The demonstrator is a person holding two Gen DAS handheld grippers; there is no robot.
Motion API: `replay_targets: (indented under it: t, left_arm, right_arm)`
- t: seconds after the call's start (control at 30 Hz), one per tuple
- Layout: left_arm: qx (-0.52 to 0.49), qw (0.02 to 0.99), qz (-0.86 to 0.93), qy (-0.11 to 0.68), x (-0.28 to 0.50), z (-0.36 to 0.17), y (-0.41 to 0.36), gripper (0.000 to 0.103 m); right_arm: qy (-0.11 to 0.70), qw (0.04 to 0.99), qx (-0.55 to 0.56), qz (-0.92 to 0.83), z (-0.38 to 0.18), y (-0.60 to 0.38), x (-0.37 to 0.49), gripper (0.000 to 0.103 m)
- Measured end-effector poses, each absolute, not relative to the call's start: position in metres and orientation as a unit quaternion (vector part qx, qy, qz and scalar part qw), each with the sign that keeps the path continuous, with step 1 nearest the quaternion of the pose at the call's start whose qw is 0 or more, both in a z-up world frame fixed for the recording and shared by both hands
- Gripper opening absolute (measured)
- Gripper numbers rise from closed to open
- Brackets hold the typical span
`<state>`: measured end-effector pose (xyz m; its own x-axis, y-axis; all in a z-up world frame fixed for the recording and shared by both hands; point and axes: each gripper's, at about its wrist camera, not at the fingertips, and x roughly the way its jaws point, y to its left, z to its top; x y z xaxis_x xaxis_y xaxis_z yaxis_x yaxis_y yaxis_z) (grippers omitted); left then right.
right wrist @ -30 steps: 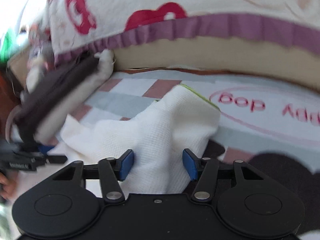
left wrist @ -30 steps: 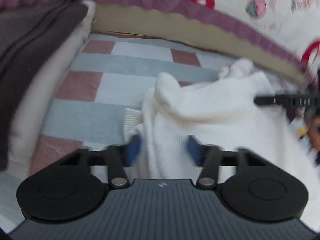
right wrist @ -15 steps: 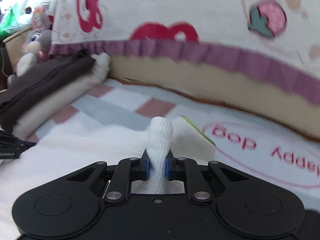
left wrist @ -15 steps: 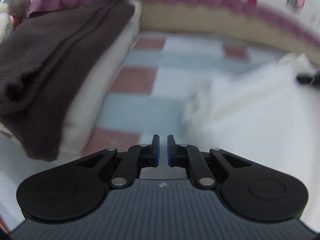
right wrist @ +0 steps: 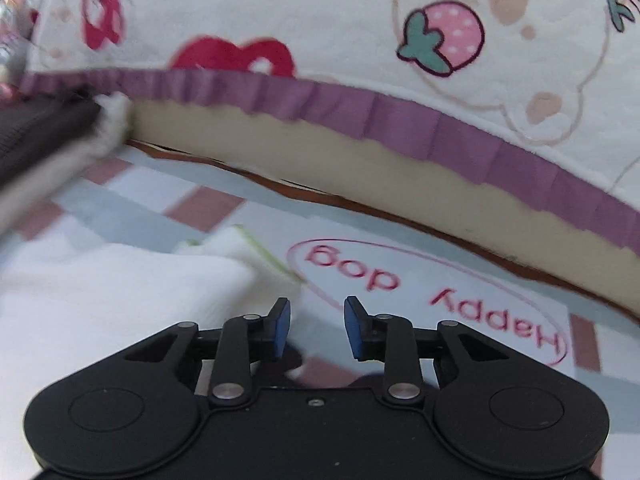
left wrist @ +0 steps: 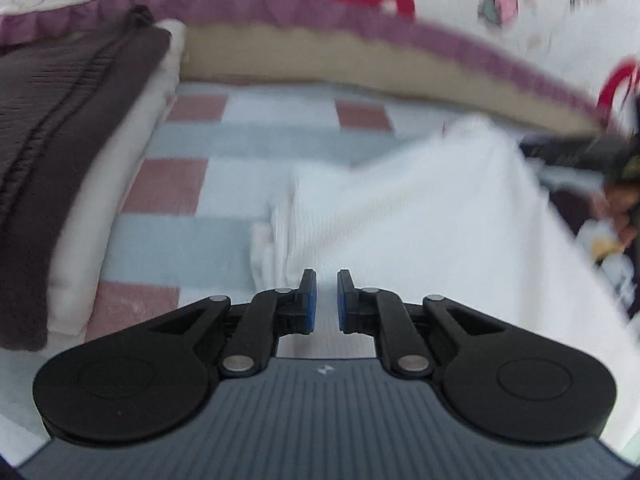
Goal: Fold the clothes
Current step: 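Open the right gripper while the left gripper presses the garment edge, then open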
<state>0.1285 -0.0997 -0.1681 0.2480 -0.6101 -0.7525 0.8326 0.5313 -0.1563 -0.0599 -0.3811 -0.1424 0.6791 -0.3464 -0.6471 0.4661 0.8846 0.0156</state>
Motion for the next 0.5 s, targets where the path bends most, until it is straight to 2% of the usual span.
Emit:
replay_targets:
  t: [0.17,0.2,0.27,0.3,0.33,0.43,0.5]
  left_arm:
    - [0.138,0.781,-0.443,0.419,0.131,-0.170,-0.100,0.010]
    - [0.142,0.782,-0.441,0.417,0.129,-0.171,-0.100,0.010]
    - [0.157,0.785,-0.439,0.408,0.122,-0.172,-0.101,0.010]
    - [0.168,0.787,-0.438,0.401,0.119,-0.173,-0.102,0.009]
    - [0.182,0.788,-0.437,0.395,0.115,-0.173,-0.105,0.009]
    - [0.217,0.788,-0.432,0.382,0.109,-0.174,-0.111,0.009]
    - [0.215,0.790,-0.428,0.383,0.109,-0.174,-0.110,0.009]
  right_arm:
    - [0.307,0.918,0.223,-0.115,-0.128,-0.349,-0.098,0.064]
    - [0.317,0.911,0.243,-0.098,-0.131,-0.344,-0.101,0.067]
    - [0.349,0.895,0.266,-0.083,-0.144,-0.331,-0.103,0.066]
    - [0.362,0.889,0.268,-0.076,-0.150,-0.324,-0.105,0.052]
    - [0.377,0.890,0.244,-0.073,-0.155,-0.313,-0.107,0.042]
    - [0.395,0.907,0.119,-0.077,-0.159,-0.283,-0.111,0.027]
    - [0.400,0.905,0.116,-0.084,-0.154,-0.282,-0.114,0.017]
